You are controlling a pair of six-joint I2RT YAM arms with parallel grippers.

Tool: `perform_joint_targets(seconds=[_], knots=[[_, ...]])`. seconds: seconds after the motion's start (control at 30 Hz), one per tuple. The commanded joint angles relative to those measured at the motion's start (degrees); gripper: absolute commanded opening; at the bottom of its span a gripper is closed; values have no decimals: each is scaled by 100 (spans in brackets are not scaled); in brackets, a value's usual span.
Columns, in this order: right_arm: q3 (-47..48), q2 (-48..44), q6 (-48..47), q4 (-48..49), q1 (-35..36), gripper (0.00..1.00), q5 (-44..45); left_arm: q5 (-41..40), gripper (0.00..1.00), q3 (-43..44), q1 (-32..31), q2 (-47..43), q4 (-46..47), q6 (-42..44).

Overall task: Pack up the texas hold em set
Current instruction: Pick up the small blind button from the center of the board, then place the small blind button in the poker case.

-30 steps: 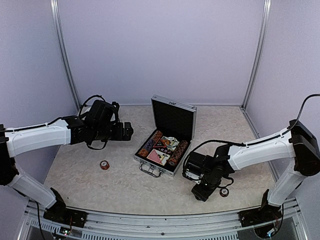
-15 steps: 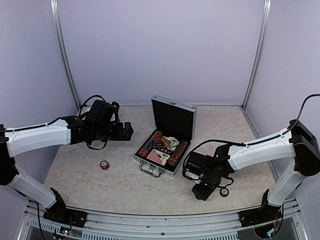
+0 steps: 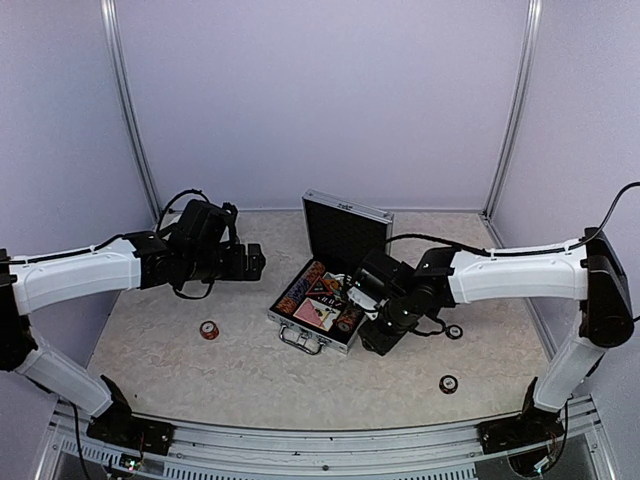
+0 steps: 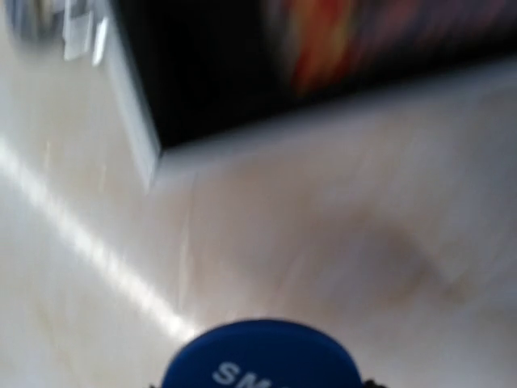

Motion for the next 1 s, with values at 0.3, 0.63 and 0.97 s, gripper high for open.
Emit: perform_joint_targets(seconds=[0.3,0.63,0.97], knots=[[2684,1973,-1581,403,-713,47,228,-274,99,-67,174,-469,-153,22],[4521,3389,-1915,-178,-747,48,-87,-258,99,-182,241,-650,-176,22],[4881,3776,-1955,-420,-713,49,-580,-297,99,-237,291,-671,-136,-4]])
